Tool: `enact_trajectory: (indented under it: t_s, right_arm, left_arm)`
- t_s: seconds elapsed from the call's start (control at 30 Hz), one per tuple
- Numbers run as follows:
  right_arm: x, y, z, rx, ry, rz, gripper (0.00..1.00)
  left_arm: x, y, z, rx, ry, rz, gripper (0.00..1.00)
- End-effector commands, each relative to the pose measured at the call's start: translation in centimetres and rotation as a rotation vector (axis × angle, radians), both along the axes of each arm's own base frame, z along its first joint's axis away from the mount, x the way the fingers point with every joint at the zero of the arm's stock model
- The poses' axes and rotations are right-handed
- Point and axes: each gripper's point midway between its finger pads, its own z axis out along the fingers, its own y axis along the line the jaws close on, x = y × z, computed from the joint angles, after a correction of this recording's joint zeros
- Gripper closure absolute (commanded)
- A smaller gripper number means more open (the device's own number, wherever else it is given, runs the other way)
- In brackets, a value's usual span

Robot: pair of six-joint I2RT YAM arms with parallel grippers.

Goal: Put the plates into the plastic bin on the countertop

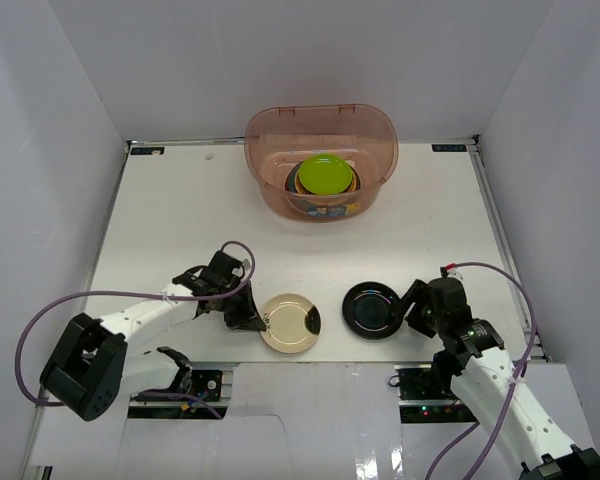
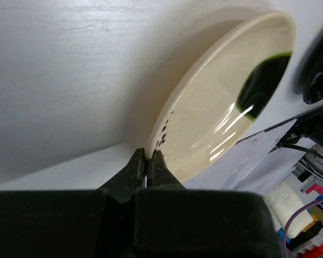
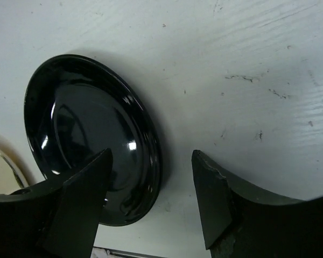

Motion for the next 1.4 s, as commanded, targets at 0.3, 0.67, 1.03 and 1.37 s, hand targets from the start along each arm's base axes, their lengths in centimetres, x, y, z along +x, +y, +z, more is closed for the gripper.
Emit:
enact_trajectory:
  t_s: [0.3,0.67,1.03,1.37]
  right_arm:
    - [0.2,2.5,-2.5,0.164,0.039,-0.009,0.80]
    - [2.5,4.3,3.2,0.194,-0.146,0.135,0.92]
    - [4.0,6.0,10.5,0.216,-0.314,0.267,0.92]
    - [7.2,5.6,19.6,0.177,-0.501,0.236,0.92]
  left_arm:
    - [9.6,-3.8,17.2,-0.185,-0.496,0.063,1.00]
    - [27.7,-9.7,25.2,-0.072,-0.747,0.122,1.00]
    - [41.2,-10.5,19.7,-0.008,-0.679,0.209,1.00]
    - [41.4,-11.8,17.1,-0.078,-0.640,0.113,0.08]
